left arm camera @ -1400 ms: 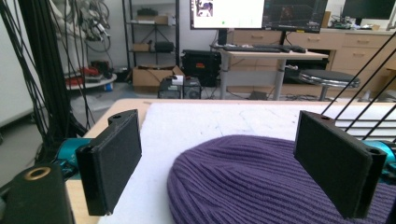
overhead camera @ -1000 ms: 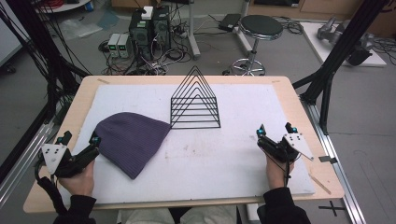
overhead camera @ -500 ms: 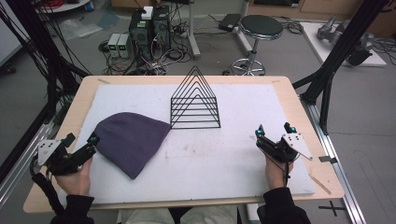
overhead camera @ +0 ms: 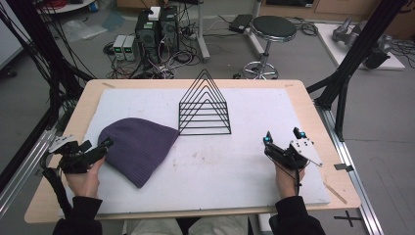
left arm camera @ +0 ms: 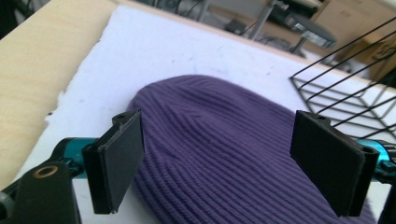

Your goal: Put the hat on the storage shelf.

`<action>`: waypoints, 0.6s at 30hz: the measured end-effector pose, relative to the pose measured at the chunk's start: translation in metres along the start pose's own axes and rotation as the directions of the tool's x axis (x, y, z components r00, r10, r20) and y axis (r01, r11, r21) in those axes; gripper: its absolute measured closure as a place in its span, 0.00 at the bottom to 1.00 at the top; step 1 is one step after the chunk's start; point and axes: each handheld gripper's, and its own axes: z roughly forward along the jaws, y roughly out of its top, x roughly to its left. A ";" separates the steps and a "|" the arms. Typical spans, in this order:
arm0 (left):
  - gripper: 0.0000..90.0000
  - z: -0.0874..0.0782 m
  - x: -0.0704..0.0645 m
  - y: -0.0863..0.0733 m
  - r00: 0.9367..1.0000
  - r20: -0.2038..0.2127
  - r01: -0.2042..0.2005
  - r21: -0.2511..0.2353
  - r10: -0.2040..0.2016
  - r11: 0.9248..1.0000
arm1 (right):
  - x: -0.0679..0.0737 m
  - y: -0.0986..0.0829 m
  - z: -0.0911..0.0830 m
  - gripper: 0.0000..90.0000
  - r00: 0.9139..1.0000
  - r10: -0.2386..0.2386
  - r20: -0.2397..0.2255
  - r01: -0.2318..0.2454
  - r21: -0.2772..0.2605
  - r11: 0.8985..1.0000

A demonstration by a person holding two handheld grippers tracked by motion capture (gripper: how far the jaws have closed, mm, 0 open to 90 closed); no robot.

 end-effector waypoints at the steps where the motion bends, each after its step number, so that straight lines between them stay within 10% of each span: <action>1: 0.20 0.002 0.001 0.001 1.000 -0.006 0.010 0.015 -0.010 1.000 | 0.000 0.000 0.000 0.06 1.000 0.000 -0.002 0.000 -0.002 1.000; 14: 0.19 0.014 0.018 0.009 0.983 -0.028 0.185 0.185 -0.182 0.965 | 0.000 0.000 0.001 0.06 1.000 0.001 -0.018 -0.001 -0.001 1.000; 18: 0.19 0.022 0.022 0.010 0.965 -0.037 0.261 0.228 -0.259 0.938 | 0.000 0.000 0.001 0.06 1.000 -0.004 -0.020 0.004 -0.001 1.000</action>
